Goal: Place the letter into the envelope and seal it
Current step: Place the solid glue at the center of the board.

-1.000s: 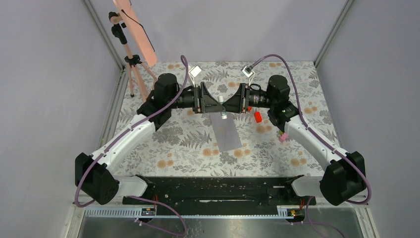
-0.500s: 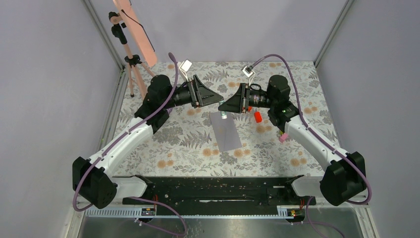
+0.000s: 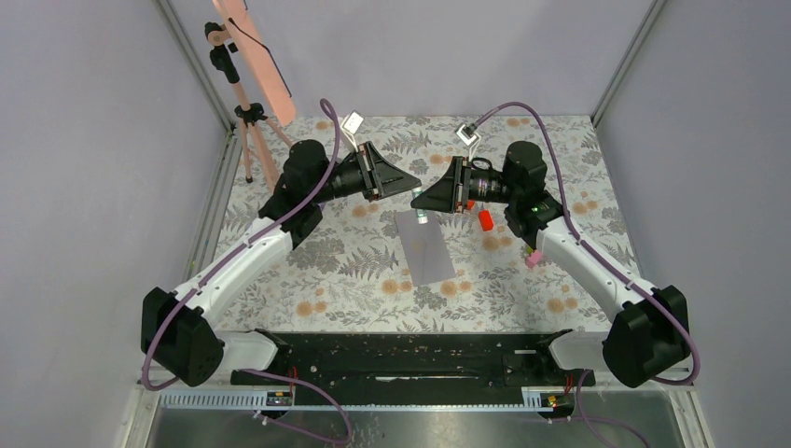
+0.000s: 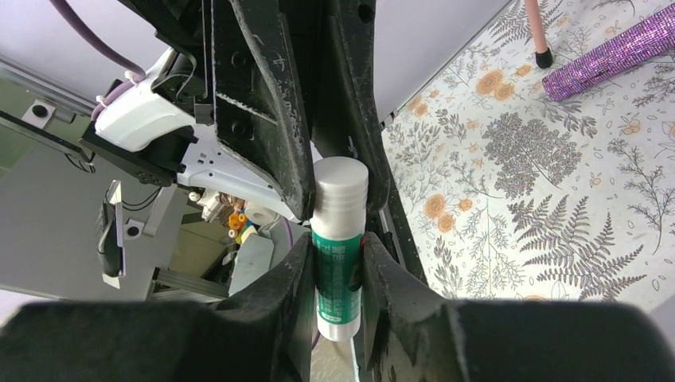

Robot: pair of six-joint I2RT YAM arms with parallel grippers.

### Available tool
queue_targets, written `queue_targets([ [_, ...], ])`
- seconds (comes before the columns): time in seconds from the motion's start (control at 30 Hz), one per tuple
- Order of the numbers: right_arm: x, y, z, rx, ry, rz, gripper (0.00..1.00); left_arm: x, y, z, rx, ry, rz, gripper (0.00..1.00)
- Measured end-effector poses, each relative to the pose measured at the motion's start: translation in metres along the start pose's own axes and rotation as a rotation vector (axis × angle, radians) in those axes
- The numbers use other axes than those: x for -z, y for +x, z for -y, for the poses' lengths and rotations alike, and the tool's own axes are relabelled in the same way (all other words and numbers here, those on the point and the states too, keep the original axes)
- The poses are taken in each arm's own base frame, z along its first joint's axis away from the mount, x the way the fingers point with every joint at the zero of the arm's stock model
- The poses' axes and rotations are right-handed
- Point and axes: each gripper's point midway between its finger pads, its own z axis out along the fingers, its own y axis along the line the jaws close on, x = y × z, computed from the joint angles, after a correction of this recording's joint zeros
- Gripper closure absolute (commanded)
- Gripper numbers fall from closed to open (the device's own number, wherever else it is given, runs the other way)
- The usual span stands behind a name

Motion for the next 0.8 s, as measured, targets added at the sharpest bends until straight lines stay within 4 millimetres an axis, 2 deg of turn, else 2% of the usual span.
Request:
queue_targets([
  [0.1, 0.0, 0.0, 0.0, -0.007, 0.003, 0.0, 1.0, 0.0, 0.0, 0.0, -0.012, 0.001, 0.0, 0.95],
  [0.2, 0.0, 0.0, 0.001, -0.008, 0.005, 0.002, 1.0, 0.0, 0.0, -0.001, -0.018, 0.0, -0.002, 1.0],
  [0.53, -0.001, -0.002, 0.005, -0.017, 0.021, 0.011, 1.0, -0.004, 0.004, -0.003, -0.038, -0.003, -0.006, 1.0],
  [0.8, -0.008, -0.014, 0.012, -0.055, 0.035, 0.032, 1.0, -0.009, -0.008, -0.009, -0.047, -0.028, 0.056, 1.0],
])
